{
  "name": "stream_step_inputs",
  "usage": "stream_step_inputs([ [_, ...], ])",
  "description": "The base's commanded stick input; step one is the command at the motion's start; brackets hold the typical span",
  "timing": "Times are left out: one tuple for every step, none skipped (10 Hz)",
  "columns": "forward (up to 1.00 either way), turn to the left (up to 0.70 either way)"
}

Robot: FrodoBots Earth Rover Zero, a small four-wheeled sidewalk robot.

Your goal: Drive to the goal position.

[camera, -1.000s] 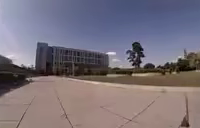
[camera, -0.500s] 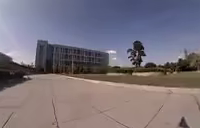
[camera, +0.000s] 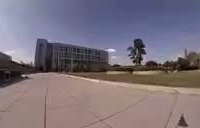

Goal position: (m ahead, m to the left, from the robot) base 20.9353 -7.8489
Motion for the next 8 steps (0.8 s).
stream_step_inputs([
  [0.7, 0.0],
  [0.7, 0.0],
  [0.7, 0.0],
  [0.7, 0.0],
  [0.7, 0.0],
  [0.7, 0.0],
  [0.7, 0.0],
  [0.7, 0.0],
])
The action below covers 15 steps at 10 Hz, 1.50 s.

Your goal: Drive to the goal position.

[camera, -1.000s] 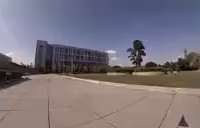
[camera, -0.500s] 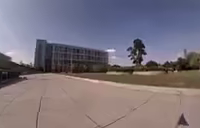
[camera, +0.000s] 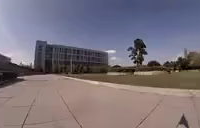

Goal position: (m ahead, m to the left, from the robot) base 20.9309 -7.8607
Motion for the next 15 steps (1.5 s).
stream_step_inputs([
  [0.7, 0.0],
  [0.7, 0.0],
  [0.7, 0.0],
  [0.7, 0.0],
  [0.7, 0.0],
  [0.7, 0.0],
  [0.7, 0.0],
  [0.7, 0.0],
  [0.7, 0.0],
  [0.7, 0.0],
  [0.7, 0.0],
  [0.7, 0.0],
  [0.7, 0.0],
  [0.7, 0.0],
  [0.7, 0.06],
])
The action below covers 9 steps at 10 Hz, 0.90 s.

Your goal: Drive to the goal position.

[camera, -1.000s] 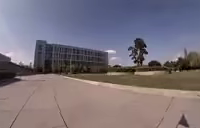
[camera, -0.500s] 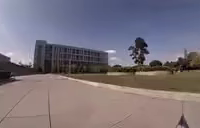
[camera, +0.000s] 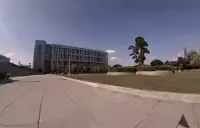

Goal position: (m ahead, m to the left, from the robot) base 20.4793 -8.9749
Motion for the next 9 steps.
stream_step_inputs([
  [0.7, 0.27],
  [0.7, 0.35],
  [0.7, 0.35],
  [0.7, 0.35],
  [0.7, 0.14],
  [0.7, 0.0],
  [0.7, 0.0],
  [0.7, 0.0],
  [0.7, 0.0],
])
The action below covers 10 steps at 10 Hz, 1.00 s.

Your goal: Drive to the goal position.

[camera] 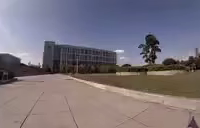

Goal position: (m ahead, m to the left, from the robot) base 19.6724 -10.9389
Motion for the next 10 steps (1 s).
stream_step_inputs([
  [0.7, 0.0],
  [0.7, 0.0],
  [0.7, 0.22],
  [0.7, 0.35],
  [0.7, 0.16],
  [0.7, 0.0],
  [0.7, 0.0],
  [0.7, 0.0],
  [0.7, 0.0],
  [0.7, 0.0],
])
